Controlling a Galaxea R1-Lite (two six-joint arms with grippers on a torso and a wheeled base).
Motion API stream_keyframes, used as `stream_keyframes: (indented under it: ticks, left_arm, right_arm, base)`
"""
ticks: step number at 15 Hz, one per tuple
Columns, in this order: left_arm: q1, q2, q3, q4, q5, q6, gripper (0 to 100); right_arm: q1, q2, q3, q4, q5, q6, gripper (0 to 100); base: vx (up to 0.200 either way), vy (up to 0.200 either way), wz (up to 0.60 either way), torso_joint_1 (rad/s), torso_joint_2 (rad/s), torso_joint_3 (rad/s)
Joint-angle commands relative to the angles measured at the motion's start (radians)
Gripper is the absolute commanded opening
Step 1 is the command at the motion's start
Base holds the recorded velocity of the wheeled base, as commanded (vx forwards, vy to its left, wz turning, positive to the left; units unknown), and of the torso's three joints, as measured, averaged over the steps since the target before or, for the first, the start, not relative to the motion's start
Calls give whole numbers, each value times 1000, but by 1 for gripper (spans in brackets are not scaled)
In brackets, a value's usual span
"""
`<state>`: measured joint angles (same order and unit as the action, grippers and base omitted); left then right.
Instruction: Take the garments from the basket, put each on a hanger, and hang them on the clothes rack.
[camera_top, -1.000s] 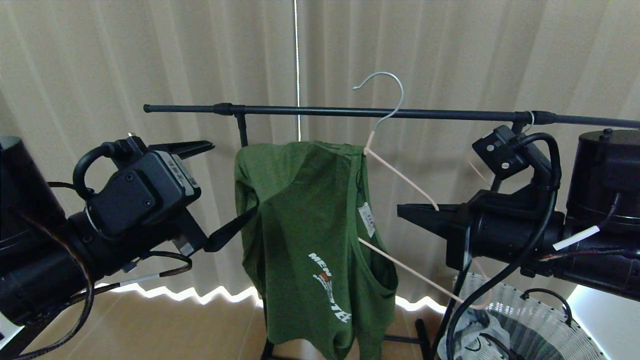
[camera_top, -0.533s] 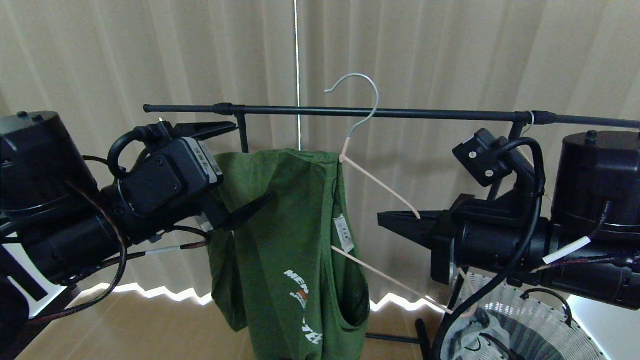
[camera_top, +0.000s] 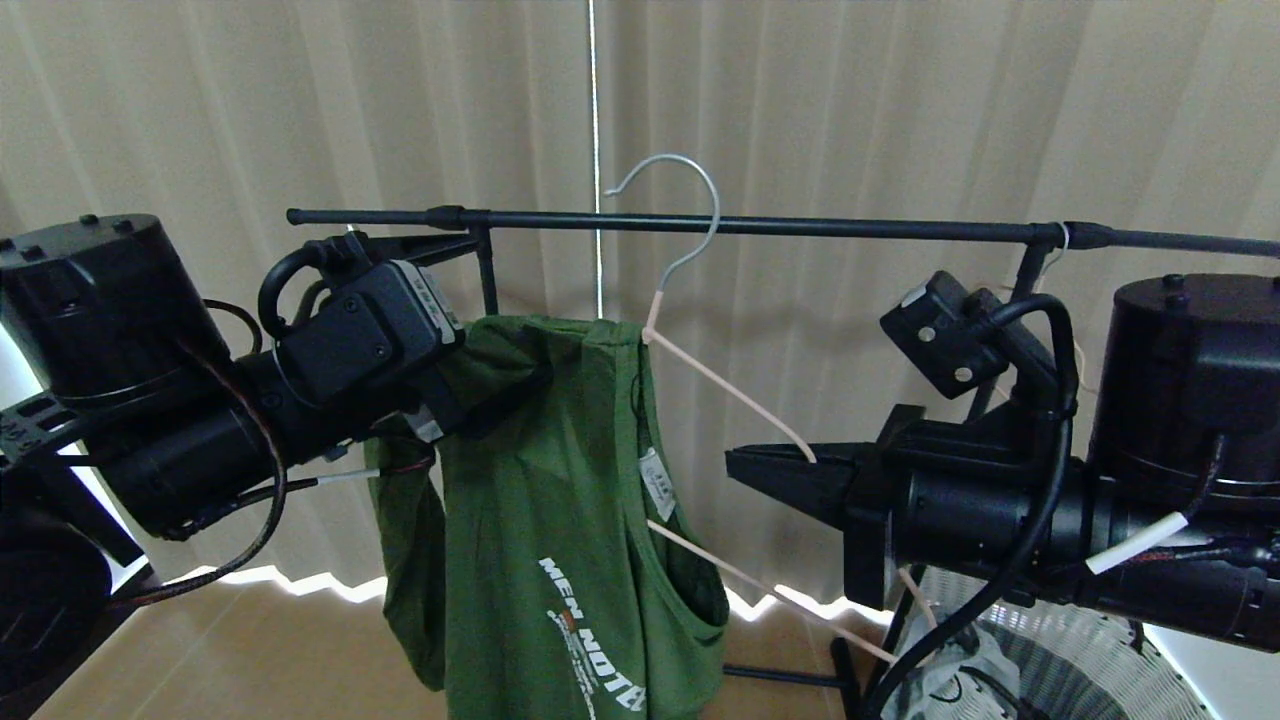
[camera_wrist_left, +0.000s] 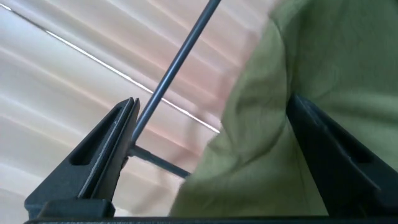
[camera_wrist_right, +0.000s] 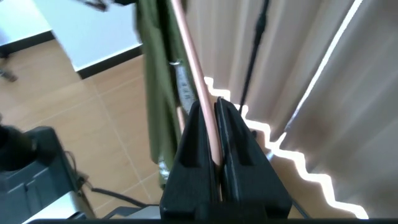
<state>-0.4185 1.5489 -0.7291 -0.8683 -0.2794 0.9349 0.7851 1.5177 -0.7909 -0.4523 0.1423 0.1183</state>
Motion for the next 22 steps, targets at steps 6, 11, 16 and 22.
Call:
stream_keyframes:
  ticks: [6,11,16,22]
  left_arm:
    - [-19,8,-7,0,0,-2,100]
    - [-17,16,-6,-1,-9,-2,0]
    - [-16,16,-1,-1,-11,-4,0]
    - [-11,14,2,-34,2,-22,0]
  right_arm:
    - [9,-4,7,0,8,0,0]
    - [17,-16,12,-2,10,0,0]
    - [20,-25,21,-5,8,0,0]
    - [19,-28,27,-5,0,-3,100]
  base:
    - [0,0,0,0,0,0]
    - [0,0,0,0,0,0]
    - [0,0,0,0,0,0]
    - [0,0,0,0,0,0]
